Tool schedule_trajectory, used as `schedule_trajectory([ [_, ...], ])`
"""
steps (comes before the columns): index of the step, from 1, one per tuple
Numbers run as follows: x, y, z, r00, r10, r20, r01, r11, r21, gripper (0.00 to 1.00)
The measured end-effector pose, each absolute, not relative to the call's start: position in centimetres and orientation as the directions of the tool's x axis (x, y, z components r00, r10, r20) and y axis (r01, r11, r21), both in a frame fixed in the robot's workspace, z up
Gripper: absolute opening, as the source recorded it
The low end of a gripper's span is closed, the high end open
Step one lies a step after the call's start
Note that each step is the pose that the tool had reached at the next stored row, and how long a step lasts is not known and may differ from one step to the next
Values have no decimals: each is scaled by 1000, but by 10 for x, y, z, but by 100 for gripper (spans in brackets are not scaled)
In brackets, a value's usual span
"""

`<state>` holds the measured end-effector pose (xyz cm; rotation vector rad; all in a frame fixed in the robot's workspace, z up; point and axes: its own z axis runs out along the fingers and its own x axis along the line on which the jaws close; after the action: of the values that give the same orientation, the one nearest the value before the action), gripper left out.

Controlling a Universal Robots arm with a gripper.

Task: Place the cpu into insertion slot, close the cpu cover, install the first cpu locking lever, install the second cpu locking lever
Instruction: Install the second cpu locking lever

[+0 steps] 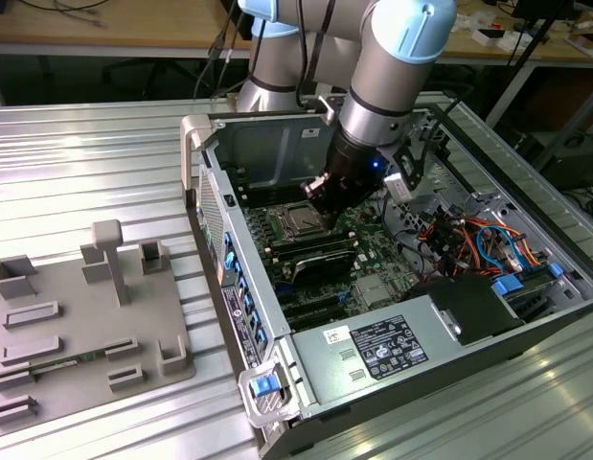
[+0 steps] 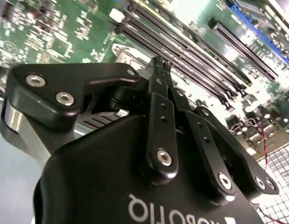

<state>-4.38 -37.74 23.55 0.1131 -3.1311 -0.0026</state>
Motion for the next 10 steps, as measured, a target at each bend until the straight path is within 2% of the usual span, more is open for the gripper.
schedule_trajectory([
  [7, -58, -377, 234, -997, -72, 10, -72, 997, 2, 11],
  [10, -62, -377, 234, -997, -72, 26, -72, 997, 3, 11],
])
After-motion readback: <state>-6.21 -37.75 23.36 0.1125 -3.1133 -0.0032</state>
